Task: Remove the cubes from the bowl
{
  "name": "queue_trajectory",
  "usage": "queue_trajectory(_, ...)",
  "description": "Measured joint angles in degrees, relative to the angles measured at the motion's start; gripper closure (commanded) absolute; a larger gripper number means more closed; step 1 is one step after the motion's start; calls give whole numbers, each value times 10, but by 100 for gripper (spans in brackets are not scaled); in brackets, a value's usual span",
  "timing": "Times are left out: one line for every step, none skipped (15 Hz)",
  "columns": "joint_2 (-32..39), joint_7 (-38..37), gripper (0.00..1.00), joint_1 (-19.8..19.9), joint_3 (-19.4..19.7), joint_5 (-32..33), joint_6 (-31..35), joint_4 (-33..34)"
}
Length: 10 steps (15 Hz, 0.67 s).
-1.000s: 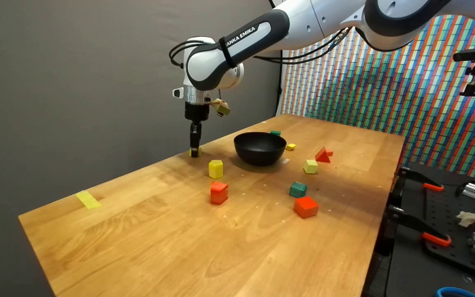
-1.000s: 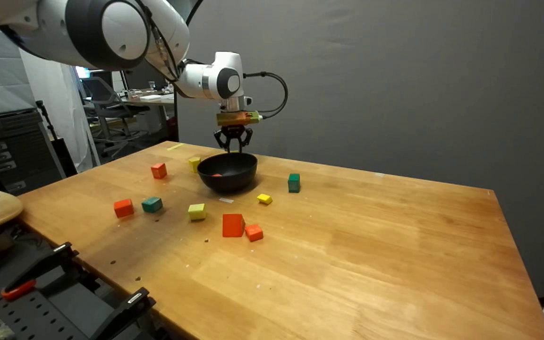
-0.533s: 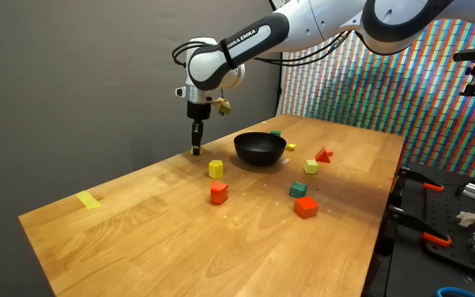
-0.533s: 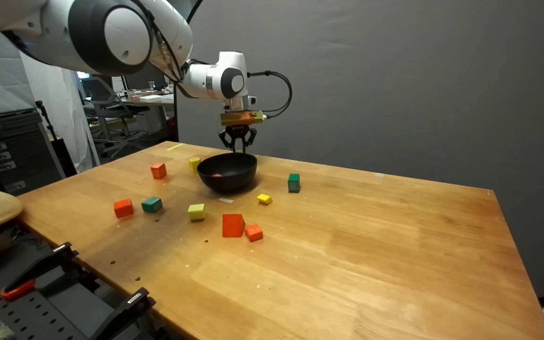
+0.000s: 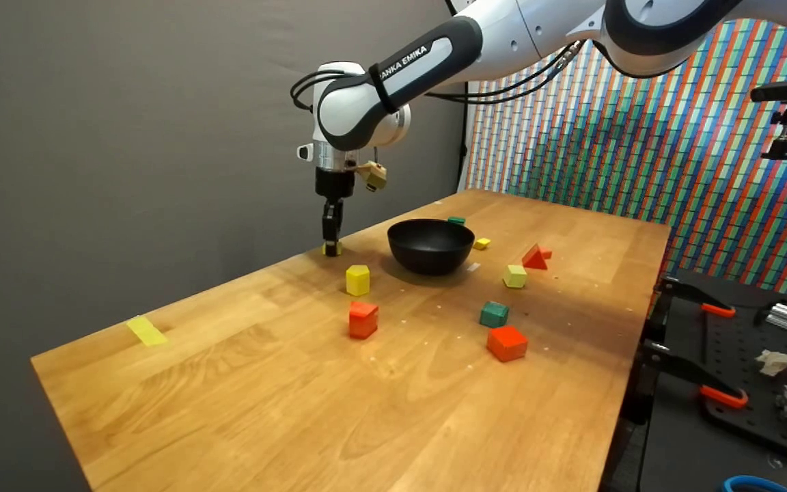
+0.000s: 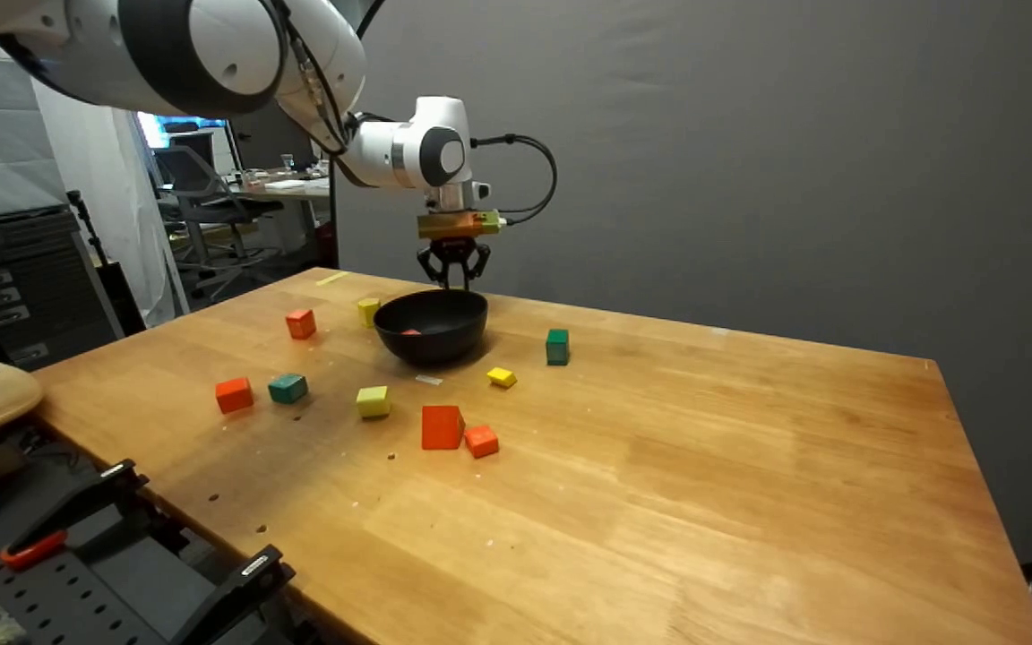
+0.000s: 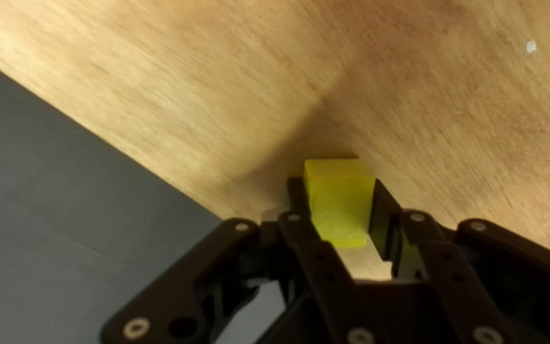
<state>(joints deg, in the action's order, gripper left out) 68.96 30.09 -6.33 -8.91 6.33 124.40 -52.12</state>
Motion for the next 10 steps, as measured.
queue_trajectory(-11,-4,84,4,0,-2,7,-20)
queue_trajectory(-23,-8,84,9,-1,-5,16,-43)
queue_trajectory(-36,-12,84,15,-1,-7,26,-67)
queue_trajectory(-48,-14,78,20,-2,-9,36,-90)
queue_trajectory(-60,-15,41,24,-3,-11,46,-113)
queue_trajectory(-72,-17,39,29,-4,-12,58,-137)
queue_trajectory(-84,-18,34,33,-6,-13,69,-161)
queue_trajectory(-96,-18,24,39,-10,-18,80,-185)
queue_trajectory(-108,-18,18,44,-14,-22,90,-208)
queue_trajectory(-122,-18,9,49,-17,-26,102,-232)
